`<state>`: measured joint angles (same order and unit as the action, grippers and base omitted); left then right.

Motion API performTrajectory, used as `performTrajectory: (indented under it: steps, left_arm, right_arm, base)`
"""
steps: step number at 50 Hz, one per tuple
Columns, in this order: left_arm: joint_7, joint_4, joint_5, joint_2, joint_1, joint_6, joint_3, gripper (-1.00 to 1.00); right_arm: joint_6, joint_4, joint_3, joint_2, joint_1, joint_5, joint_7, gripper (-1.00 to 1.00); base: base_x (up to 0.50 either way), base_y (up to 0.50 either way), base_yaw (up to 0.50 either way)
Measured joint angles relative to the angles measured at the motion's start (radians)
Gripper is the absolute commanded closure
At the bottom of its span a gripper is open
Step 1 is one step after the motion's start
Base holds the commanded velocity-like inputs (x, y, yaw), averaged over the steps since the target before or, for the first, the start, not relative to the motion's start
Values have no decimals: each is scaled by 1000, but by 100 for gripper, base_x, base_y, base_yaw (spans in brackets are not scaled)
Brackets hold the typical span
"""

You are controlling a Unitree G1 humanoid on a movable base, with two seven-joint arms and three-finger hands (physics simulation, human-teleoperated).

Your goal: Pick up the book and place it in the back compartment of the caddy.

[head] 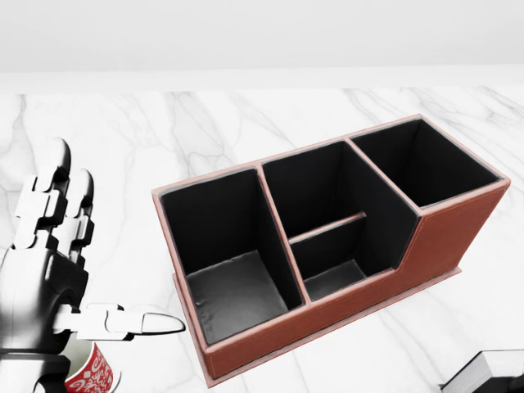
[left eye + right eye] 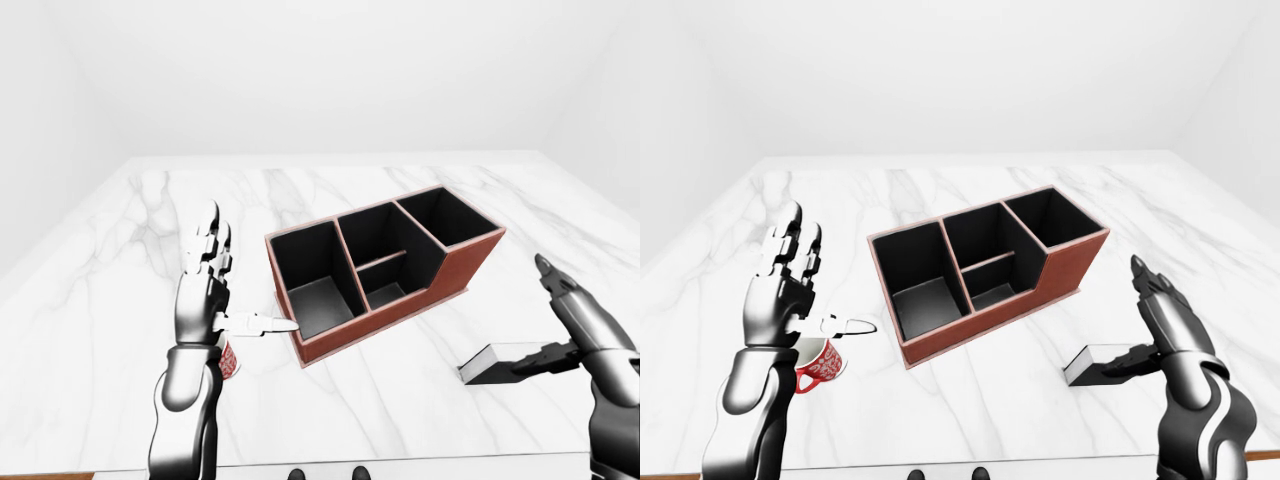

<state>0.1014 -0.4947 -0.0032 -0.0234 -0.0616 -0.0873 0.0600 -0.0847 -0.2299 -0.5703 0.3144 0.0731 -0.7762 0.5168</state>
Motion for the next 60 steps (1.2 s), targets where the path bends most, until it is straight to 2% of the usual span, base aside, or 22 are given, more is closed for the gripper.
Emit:
performTrajectory:
  steps: [29,60]
  left_arm:
    - [-3,4,3,0,1,0,0,-100]
    - [-5,7,6,0,1,0,0,-100]
  right_arm:
    - [27,85,-1,22,0,-15,-32,-100]
    - [41,181,24,47,-10,-13,-79,-100]
  base:
    - [0,0,0]
    - [0,0,0]
